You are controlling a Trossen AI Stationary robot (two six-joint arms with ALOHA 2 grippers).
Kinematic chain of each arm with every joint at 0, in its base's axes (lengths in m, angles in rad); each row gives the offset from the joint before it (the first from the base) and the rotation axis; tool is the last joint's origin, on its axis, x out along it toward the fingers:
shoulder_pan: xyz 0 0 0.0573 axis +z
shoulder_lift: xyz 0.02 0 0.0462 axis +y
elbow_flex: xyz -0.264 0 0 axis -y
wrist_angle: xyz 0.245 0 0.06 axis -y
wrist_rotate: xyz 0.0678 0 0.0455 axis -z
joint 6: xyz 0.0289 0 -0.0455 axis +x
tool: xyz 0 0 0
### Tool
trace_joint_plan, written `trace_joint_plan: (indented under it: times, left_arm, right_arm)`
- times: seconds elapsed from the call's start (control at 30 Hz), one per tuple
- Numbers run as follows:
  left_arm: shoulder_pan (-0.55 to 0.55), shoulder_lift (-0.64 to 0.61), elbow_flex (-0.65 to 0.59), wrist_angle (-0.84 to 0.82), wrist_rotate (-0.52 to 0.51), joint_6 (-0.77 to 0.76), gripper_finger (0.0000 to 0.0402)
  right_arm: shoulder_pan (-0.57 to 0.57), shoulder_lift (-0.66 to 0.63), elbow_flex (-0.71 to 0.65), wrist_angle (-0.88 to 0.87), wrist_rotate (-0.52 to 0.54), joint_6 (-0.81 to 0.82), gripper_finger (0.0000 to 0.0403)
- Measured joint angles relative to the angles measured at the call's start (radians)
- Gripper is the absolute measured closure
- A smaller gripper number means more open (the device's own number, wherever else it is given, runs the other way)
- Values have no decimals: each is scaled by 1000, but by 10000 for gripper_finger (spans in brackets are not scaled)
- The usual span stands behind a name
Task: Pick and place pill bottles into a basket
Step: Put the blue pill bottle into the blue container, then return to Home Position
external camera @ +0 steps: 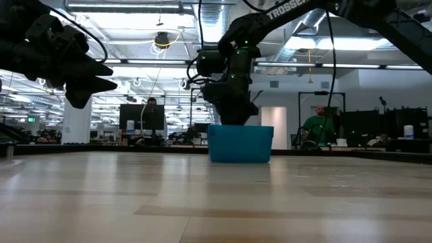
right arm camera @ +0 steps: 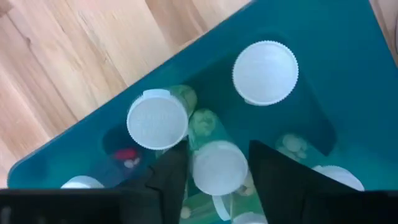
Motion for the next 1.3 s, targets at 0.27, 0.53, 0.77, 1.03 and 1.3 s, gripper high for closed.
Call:
trace_joint_plan:
  times: [0.27, 0.53, 0.77, 1.03, 1.3]
  left_arm:
    - [0, 0, 0, 0, 0, 0, 237]
    - [0, 0, 0, 0, 0, 0, 237]
    - [0, 0, 0, 0, 0, 0, 237]
    - [0, 0, 0, 0, 0, 0, 237]
    - [0, 0, 0, 0, 0, 0, 237]
  right_arm:
    - [-6, 0, 0, 1, -1, 0, 153]
    - [4, 0, 143, -88, 1, -18, 137]
    - [72, -130, 239, -117, 59, -76, 137]
    - [151, -297, 140, -102, 83, -109, 137]
    - [236, -765, -514, 291, 12, -28, 137]
